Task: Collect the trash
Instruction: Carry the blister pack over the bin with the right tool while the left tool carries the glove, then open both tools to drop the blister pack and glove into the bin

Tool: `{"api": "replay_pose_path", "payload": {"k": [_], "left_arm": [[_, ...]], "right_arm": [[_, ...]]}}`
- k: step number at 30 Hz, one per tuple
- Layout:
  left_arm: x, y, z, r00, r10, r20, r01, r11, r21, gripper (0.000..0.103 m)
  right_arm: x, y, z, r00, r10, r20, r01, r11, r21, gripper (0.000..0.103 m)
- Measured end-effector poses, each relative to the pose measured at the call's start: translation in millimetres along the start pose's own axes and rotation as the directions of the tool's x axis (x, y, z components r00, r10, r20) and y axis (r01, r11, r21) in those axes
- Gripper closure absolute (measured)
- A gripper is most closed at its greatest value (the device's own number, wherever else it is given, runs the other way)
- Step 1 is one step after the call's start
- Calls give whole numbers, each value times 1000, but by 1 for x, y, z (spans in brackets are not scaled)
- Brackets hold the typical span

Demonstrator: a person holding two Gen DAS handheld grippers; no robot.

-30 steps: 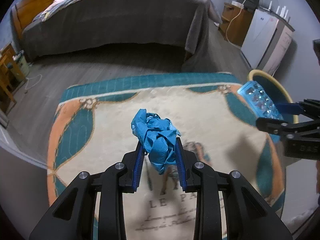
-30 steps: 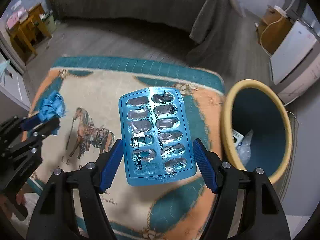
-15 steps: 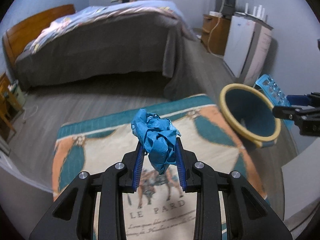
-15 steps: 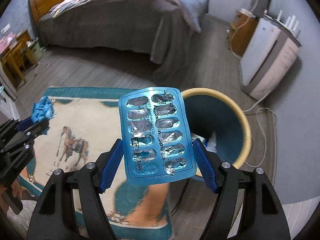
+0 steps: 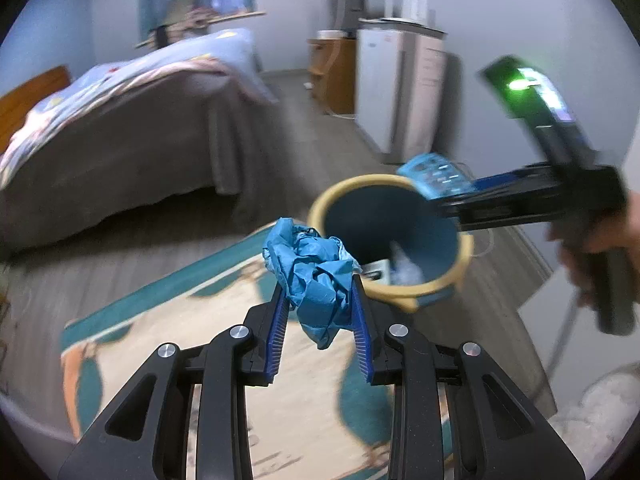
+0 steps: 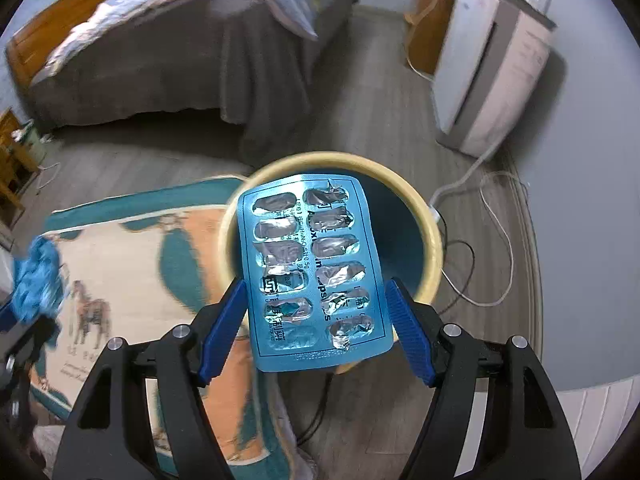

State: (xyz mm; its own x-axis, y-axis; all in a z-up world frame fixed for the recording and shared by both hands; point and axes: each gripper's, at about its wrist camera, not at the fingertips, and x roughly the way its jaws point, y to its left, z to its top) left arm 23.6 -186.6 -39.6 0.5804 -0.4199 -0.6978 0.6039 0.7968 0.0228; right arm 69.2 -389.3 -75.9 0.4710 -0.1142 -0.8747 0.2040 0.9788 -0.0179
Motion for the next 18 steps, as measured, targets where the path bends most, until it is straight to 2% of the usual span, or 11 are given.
{"api": "replay_pose_path", "payload": {"k": [2,7,11,18], "left_arm": [[10,-16,5,999,-30,-13,31,999,41,72],[45,-32,13,990,-124,-68,127,991,42,72],[83,-39,25,985,-129,-112,137,988,68,72],[138,-37,37,973,-141,-180,153,987,57,72]], "right_arm": [[15,-12,0,1000,0,-30,1,1000,31,33],[44,-39,-4,996,-22,-87,29,996,81,33],[61,-51,-5,993,-38,-110,49,994,100,33],[76,-59,-1,991,-45,-126,60,992,113,33]]}}
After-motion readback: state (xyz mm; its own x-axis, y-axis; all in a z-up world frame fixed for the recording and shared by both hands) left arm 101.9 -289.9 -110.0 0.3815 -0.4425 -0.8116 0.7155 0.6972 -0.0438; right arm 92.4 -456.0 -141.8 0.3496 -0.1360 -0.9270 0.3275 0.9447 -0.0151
